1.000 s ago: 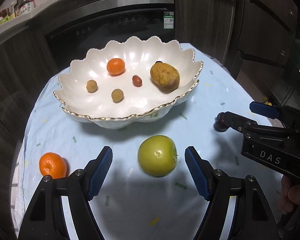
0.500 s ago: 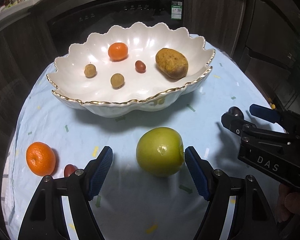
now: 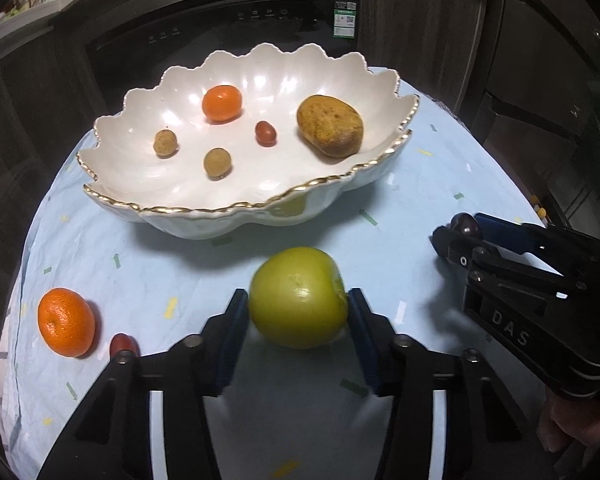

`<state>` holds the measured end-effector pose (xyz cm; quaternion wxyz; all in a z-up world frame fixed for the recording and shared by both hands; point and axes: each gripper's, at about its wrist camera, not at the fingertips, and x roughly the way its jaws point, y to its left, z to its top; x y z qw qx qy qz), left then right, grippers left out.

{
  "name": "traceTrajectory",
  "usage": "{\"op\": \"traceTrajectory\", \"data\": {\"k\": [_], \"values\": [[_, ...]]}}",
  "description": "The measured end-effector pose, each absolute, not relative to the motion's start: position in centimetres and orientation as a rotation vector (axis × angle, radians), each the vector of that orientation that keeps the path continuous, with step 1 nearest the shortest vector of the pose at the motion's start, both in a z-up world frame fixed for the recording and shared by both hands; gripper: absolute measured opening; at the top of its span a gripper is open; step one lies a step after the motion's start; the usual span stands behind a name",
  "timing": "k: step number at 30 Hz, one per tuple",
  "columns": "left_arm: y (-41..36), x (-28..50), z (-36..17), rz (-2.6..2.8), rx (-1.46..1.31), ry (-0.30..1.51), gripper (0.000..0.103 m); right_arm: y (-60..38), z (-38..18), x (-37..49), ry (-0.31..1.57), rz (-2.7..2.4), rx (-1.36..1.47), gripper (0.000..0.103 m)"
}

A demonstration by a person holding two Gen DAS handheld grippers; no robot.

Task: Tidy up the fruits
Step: 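Close the left tool on the green apple while the right tool grasps the dark plum, then lift the green apple and dark plum and carry them over the white bowl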

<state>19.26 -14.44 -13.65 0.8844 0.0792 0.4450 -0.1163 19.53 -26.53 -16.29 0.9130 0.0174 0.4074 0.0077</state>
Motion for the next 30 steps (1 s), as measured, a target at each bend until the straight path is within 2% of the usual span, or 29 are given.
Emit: {"op": "traceTrajectory", "data": {"k": [12,30], "values": [[-13.7,18.7,-13.1,-0.226,0.140,0.925,0.047,-26.6,-15.4,19.3,0.825,-0.006,0.037,0.031],[-12.0,16.7,-9.0,-0.213,0.117,0.844,0.047,-25.2,-10.6,17.2,0.737,0.005,0.024,0.031]]}}
